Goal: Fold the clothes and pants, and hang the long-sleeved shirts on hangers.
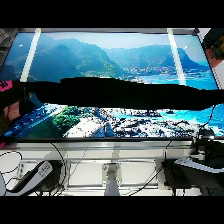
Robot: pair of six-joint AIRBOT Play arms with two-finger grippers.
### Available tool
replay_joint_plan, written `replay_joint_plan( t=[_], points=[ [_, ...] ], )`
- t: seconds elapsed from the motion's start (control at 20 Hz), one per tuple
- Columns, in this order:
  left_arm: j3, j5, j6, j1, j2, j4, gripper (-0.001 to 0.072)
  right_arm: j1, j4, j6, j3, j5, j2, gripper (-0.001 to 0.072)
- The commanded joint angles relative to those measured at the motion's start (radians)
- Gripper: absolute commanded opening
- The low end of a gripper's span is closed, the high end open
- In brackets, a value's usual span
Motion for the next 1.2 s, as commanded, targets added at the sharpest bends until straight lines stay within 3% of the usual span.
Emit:
replay_joint_plan(
  t=[0.0,0.1,0.2,0.45,0.5,0.55,0.6,0.75,0.85,0.9,0.95,1.0,1.05,1.1,1.15],
  points=[
    [0.001,0.229,0.0,-0.105,-0.074,-0.03,0.0001,0.087,-0.088,0.159,0.001,-0.27,0.002,0.0017],
    [0.002,0.383,0.0,-0.175,-0.145,-0.049,0.0001,0.15,-0.188,0.256,0.001,-0.391,-0.001,0.0017],
    [0.002,0.508,0.001,-0.234,-0.225,-0.171,0.0001,0.212,-0.243,0.366,0.001,-0.497,-0.017,0.0017],
    [0.109,0.606,0.145,-0.358,-0.476,-0.544,0.0011,0.367,-0.255,0.523,0.001,-0.694,-0.113,0.002],
    [0.135,0.628,0.178,-0.375,-0.518,-0.648,0.0129,0.403,-0.224,0.523,0.001,-0.746,-0.135,0.0077],
    [0.164,0.65,0.24,-0.386,-0.56,-0.754,0.0278,0.435,-0.188,0.522,0.005,-0.808,-0.155,0.0291],
    [0.192,0.655,0.313,-0.386,-0.592,-0.834,0.0378,0.46,-0.174,0.522,0.022,-0.838,-0.175,0.0343],
    [0.252,0.651,0.45,-0.37,-0.623,-0.905,0.041,0.48,-0.24,0.471,0.138,-0.768,-0.237,0.0349],
    [0.283,0.571,0.49,-0.352,-0.623,-0.905,0.041,0.47,-0.324,0.429,0.217,-0.656,-0.259,0.044],
    [0.298,0.507,0.51,-0.344,-0.621,-0.905,0.0407,0.459,-0.381,0.422,0.247,-0.602,-0.259,0.044],
    [0.312,0.446,0.527,-0.34,-0.617,-0.904,0.0327,0.449,-0.42,0.422,0.274,-0.545,-0.257,0.0439],
    [0.325,0.386,0.562,-0.34,-0.607,-0.888,0.0136,0.433,-0.454,0.416,0.303,-0.476,-0.255,0.0434],
    [0.336,0.338,0.607,-0.344,-0.594,-0.853,0.0023,0.415,-0.481,0.384,0.332,-0.409,-0.255,0.0338],
    [0.344,0.308,0.629,-0.356,-0.573,-0.809,0.0003,0.394,-0.507,0.339,0.361,-0.333,-0.255,0.0102],
    [0.348,0.306,0.629,-0.376,-0.544,-0.768,0.0002,0.37,-0.524,0.312,0.386,-0.272,-0.255,0.0017]
  ],
)
